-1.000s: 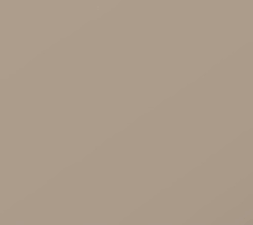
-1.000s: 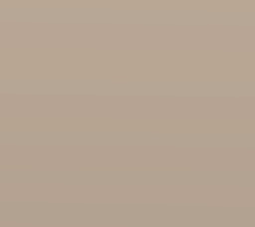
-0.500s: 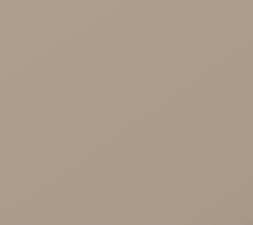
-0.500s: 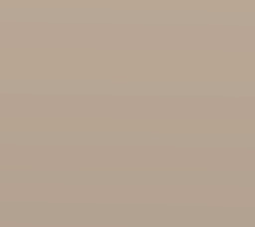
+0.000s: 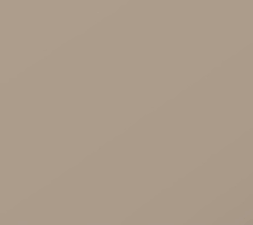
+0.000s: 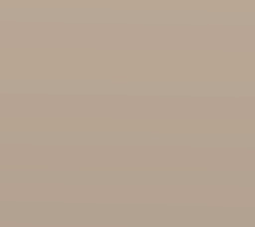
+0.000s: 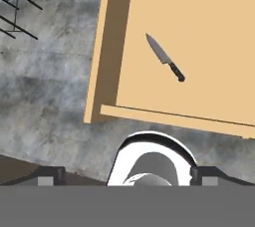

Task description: Pick up the metallic utensils from the counter and place them in the open drawer. Make sure not to pick up any wooden utensils.

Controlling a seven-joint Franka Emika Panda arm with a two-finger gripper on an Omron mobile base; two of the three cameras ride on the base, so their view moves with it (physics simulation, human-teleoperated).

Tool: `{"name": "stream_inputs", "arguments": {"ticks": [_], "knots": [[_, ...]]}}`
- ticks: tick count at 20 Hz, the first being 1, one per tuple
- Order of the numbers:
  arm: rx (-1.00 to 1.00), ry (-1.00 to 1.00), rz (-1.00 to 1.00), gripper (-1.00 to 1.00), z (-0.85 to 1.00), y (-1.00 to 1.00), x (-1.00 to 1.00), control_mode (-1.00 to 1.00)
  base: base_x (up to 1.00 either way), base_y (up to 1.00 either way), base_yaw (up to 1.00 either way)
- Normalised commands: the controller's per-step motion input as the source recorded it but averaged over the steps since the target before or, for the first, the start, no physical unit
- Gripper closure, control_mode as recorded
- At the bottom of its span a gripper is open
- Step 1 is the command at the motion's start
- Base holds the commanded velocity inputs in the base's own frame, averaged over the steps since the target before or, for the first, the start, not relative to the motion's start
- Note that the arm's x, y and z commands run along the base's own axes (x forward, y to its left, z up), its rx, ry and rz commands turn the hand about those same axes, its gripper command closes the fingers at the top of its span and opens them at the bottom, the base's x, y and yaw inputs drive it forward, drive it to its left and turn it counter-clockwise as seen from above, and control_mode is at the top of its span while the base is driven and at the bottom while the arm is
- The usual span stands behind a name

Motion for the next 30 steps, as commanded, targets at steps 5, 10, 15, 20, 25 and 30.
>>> {"name": "stream_inputs", "arguments": {"ticks": [5, 10, 15, 20, 25, 30], "knots": [[-0.01, -0.39, -0.10, -1.00, 0.09, 0.00, -0.83, -1.00, 0.00, 0.00, 0.00], [0.00, -0.21, -0.01, -1.00, 0.10, 0.00, -0.38, -1.00, 0.00, 0.00, 0.00], [-0.09, 0.02, 0.00, -1.00, 0.65, -0.01, -0.01, -1.00, 0.00, 0.00, 0.00], [-0.01, 0.02, -0.01, -1.00, 0.12, -0.05, 0.00, -1.00, 0.00, 0.00, 0.00], [0.00, 0.00, 0.00, -1.00, 0.00, 0.00, 0.00, -1.00, 0.00, 0.00, 0.00], [0.00, 0.00, 0.00, -1.00, 0.00, 0.00, 0.00, 1.00, -0.71, 0.68, 0.01]]}}
